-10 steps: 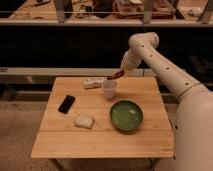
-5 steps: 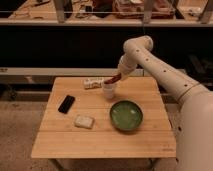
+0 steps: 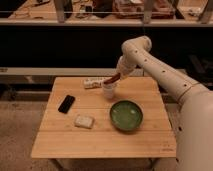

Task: Place the pepper in the ceramic cup

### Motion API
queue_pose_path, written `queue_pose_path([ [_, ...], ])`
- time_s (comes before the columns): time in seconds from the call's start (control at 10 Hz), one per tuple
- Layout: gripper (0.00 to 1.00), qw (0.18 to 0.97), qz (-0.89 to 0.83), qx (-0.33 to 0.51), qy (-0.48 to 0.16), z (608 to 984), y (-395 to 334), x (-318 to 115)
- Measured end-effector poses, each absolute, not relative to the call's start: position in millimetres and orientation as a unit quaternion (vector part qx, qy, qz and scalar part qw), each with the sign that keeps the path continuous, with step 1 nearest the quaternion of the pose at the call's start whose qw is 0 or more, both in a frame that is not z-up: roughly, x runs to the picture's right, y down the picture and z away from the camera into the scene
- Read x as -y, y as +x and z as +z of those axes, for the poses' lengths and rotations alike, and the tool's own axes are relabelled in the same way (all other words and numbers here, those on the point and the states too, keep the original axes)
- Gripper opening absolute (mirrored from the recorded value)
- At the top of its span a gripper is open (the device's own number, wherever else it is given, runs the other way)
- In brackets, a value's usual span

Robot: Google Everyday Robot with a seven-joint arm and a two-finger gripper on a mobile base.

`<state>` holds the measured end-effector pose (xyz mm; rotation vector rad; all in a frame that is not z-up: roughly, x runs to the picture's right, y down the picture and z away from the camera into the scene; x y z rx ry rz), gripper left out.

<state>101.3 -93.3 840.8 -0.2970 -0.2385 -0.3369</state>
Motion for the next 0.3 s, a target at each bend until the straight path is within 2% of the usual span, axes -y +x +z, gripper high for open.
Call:
queue_pose_path([
  [0.3,0.65,0.968,-0.167,0.120,-0.147,841.6,100.9,92.4],
])
